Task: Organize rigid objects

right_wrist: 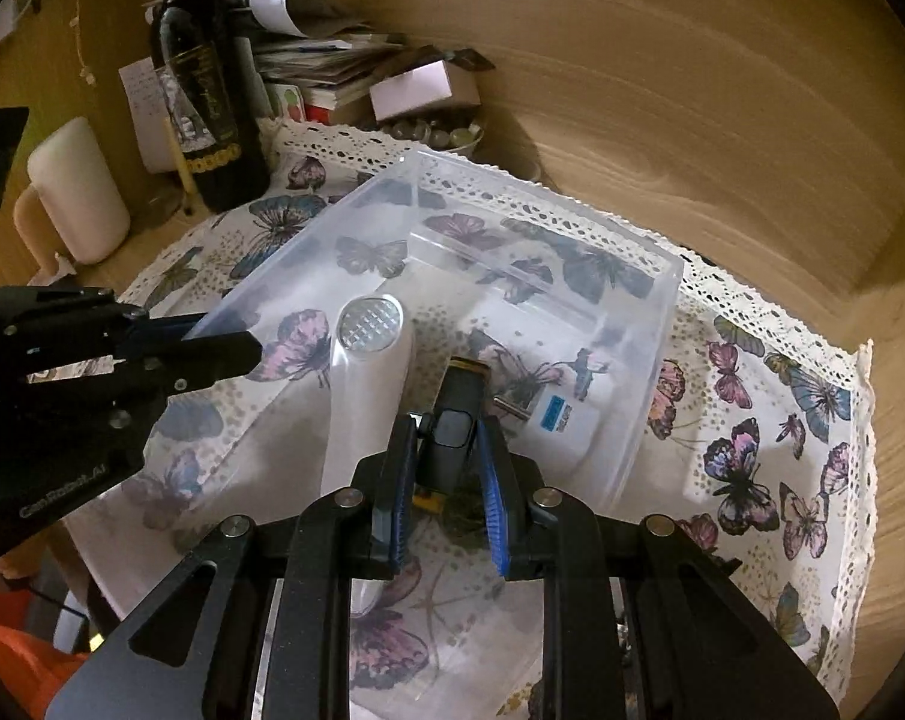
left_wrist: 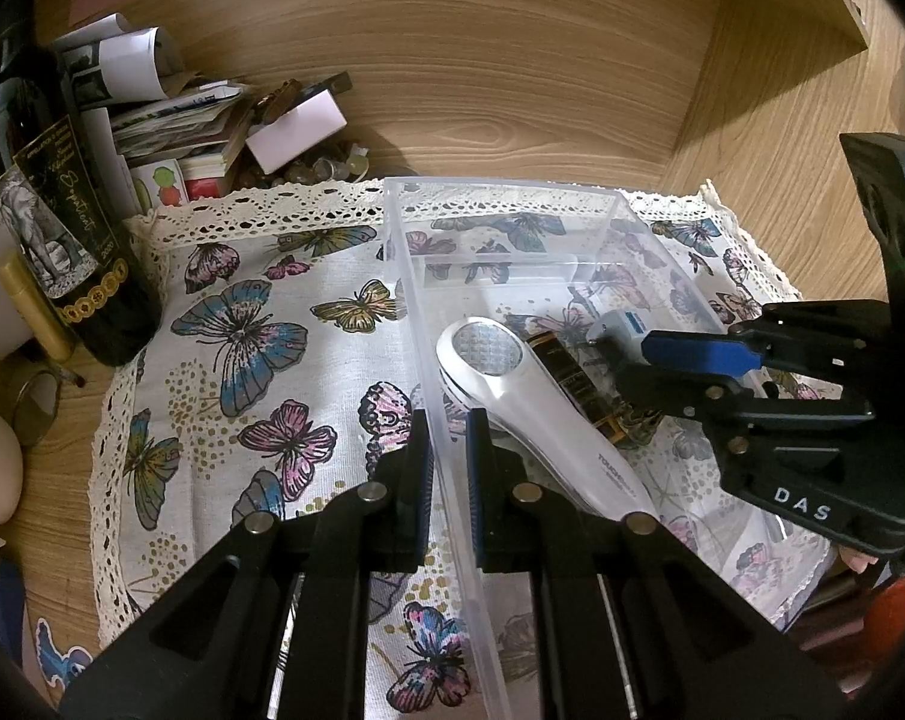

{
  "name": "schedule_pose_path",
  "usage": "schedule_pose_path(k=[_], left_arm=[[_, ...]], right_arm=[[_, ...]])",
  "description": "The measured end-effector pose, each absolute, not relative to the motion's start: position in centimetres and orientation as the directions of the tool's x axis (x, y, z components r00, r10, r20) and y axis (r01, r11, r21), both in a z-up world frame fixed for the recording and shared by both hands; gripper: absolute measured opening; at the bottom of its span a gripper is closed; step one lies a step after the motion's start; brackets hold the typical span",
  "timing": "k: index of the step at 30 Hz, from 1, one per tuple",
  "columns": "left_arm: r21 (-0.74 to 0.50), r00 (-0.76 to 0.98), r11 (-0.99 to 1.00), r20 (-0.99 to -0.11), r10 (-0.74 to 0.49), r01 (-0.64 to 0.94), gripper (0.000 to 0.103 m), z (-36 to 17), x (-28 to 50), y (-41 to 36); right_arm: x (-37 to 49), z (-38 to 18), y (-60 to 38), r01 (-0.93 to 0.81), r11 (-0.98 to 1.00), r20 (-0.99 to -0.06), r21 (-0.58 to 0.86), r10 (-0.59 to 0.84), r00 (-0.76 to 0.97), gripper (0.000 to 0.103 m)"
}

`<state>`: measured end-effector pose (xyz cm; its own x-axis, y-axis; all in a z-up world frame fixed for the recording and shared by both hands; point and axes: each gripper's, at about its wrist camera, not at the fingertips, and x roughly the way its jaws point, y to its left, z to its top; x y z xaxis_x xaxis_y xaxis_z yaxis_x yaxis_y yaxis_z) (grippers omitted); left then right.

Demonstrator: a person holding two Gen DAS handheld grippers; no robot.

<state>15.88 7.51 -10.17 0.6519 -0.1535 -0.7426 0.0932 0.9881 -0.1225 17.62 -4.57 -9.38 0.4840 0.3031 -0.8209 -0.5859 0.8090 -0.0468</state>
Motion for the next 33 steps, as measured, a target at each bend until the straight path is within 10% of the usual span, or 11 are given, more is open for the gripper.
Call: schedule_pose_path(k=[12,33], left_arm=[[-0.124,0.652,0.988,-0.742,-0.154,0.092,0.009,-10.2,15.9,7.5],[-0.125,0.652,0.988,-0.742,-0.155,0.092,0.009,-10.2,15.9,7.4]], right_arm=[[16.2,-6.0,-7.6,-0.514,0.857,-0.738,-0.033,0.326,0.590,0.052],[11.8,-9.3,-15.8,-0.231,0.973,-0.776,0.001,0.147,0.613,0.057]])
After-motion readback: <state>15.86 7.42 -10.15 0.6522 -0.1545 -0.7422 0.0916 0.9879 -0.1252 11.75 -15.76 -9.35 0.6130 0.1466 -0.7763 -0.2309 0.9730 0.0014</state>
